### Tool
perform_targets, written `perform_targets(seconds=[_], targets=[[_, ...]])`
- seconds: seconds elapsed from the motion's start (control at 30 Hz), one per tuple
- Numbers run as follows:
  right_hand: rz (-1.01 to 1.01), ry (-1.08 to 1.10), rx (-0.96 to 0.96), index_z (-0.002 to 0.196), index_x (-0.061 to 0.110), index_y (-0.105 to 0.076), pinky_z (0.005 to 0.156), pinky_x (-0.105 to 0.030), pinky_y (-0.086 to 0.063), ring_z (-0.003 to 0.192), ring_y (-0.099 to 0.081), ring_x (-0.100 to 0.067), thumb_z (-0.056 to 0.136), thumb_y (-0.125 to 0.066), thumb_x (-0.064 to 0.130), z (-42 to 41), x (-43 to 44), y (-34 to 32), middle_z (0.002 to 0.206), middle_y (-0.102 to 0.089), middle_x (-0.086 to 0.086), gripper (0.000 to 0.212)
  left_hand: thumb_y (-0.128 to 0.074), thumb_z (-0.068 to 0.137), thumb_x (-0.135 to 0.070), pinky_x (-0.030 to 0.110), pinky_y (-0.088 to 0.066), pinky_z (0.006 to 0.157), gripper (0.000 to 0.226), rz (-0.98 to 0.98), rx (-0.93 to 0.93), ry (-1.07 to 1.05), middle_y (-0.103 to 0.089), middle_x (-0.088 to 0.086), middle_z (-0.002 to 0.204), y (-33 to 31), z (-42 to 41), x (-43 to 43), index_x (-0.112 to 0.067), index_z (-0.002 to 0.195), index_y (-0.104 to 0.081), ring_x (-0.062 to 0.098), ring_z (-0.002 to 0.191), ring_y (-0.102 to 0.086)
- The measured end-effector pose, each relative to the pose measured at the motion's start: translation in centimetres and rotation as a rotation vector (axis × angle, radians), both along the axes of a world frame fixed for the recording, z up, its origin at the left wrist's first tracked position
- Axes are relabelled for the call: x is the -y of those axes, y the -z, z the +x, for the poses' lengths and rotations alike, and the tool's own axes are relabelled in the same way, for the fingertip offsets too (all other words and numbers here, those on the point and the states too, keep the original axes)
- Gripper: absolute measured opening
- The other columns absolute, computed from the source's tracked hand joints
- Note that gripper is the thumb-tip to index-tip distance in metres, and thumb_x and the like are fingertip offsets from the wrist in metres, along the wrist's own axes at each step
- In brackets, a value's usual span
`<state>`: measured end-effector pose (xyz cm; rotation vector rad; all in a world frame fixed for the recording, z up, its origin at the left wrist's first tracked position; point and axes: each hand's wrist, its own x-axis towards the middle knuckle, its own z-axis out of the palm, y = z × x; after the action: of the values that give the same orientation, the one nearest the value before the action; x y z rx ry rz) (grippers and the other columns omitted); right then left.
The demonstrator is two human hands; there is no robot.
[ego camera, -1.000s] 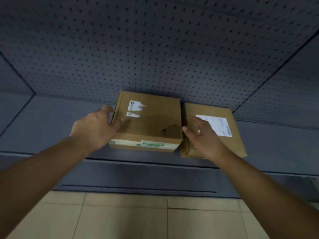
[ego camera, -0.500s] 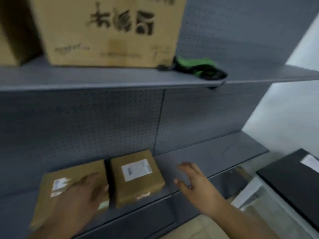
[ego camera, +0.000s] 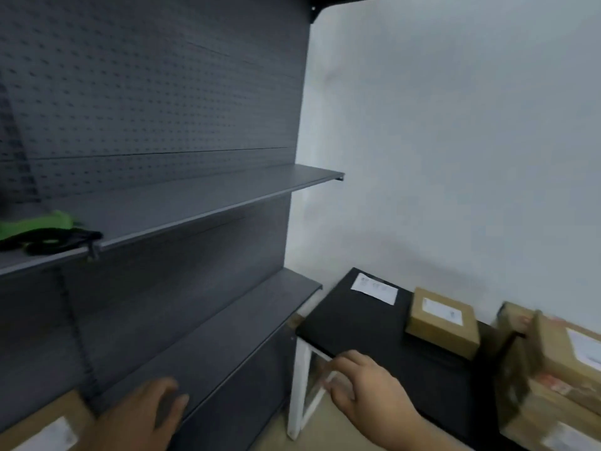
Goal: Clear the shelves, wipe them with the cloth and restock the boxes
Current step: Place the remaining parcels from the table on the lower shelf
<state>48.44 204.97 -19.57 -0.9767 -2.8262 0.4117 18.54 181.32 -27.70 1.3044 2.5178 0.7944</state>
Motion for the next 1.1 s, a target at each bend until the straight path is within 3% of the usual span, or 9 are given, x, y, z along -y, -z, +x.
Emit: perform_targets(seconds=[0.07,0.13,0.23,0.33,0.5,0.7,0.93,1.1], targets=[[0.008,0.063,-0.001,0.135,0.04,-0.055,0.093,-0.021,-0.042,0.125,-0.048,-0.004,0.102,-0.046,0.051,4.1,-1.8,-0.7,0.134,-0.048,0.021,0.036,-0.044,0.093,-0.065,0.02,-0.037,0.094,0.033,0.082,-0.03,0.047,-0.047,-0.02,0.117,-3.0,4.3,-3.7,-0.046,0.118,-0.038,0.004,0.111,-0.048],[0.0,0.113,-0.001,0.138,0.039,-0.053,0.099,-0.023,-0.043,0.127,-0.048,-0.006,0.101,-0.048,0.049,7.4,-3.3,-1.1,0.136,-0.048,0.02,0.038,-0.061,0.089,-0.058,0.024,-0.042,0.084,0.02,0.102,-0.201,0.037,-0.057,-0.022,0.105,-4.2,7.9,-7.8,-0.048,0.099,-0.047,0.001,0.093,-0.05],[0.012,0.192,-0.005,0.139,0.039,-0.053,0.104,-0.026,-0.043,0.128,-0.048,-0.005,0.099,-0.051,0.049,12.5,-5.5,-1.9,0.136,-0.048,0.02,0.041,-0.05,0.093,-0.062,0.021,-0.041,0.084,0.014,0.078,-0.187,0.047,-0.054,-0.026,0.109,-5.5,12.5,-13.2,-0.05,0.099,-0.044,-0.002,0.097,-0.049],[0.028,0.291,-0.023,0.14,0.039,-0.052,0.105,-0.025,-0.042,0.127,-0.049,-0.004,0.099,-0.053,0.049,17.1,-7.2,-2.8,0.137,-0.049,0.02,0.042,-0.039,0.095,-0.067,0.022,-0.047,0.087,0.021,0.081,-0.181,0.175,-0.053,-0.026,0.11,-7.1,15.9,-17.6,-0.051,0.104,-0.046,-0.004,0.102,-0.05],[0.03,0.434,-0.035,0.141,0.04,-0.051,0.106,-0.026,-0.043,0.128,-0.048,-0.004,0.1,-0.054,0.047,22.5,-9.2,-4.2,0.141,-0.047,0.018,0.041,-0.038,0.099,-0.062,0.023,-0.049,0.093,0.026,0.096,-0.191,0.371,-0.052,-0.025,0.117,-9.4,21.1,-24.3,-0.049,0.12,-0.047,-0.005,0.107,-0.05],[0.07,0.635,-0.056,0.139,0.044,-0.05,0.104,-0.025,-0.046,0.125,-0.049,-0.002,0.098,-0.057,0.047,27.7,-10.9,-5.3,0.142,-0.048,0.02,0.042,-0.04,0.099,-0.062,0.022,-0.049,0.089,0.031,0.052,-0.241,0.557,-0.054,-0.021,0.12,-11.3,26.6,-31.6,-0.047,0.125,-0.046,-0.004,0.105,-0.051],[0.161,0.85,-0.03,0.141,0.036,-0.052,0.099,-0.024,-0.047,0.126,-0.052,-0.007,0.1,-0.054,0.047,32.5,-12.1,-6.1,0.144,-0.05,0.015,0.042,-0.04,0.096,-0.066,0.017,-0.041,0.071,0.04,0.072,-0.251,0.768,-0.055,-0.022,0.115,-11.5,31.1,-38.1,-0.045,0.13,-0.047,-0.006,0.097,-0.052],[0.17,0.984,-0.026,0.139,0.036,-0.053,0.097,-0.024,-0.048,0.122,-0.054,-0.007,0.099,-0.055,0.049,36.1,-13.0,-5.8,0.141,-0.051,0.015,0.041,-0.04,0.097,-0.064,0.023,-0.051,0.078,0.038,0.108,-0.233,0.857,-0.055,-0.023,0.112,-11.3,34.7,-41.0,-0.042,0.126,-0.051,-0.005,0.098,-0.053]])
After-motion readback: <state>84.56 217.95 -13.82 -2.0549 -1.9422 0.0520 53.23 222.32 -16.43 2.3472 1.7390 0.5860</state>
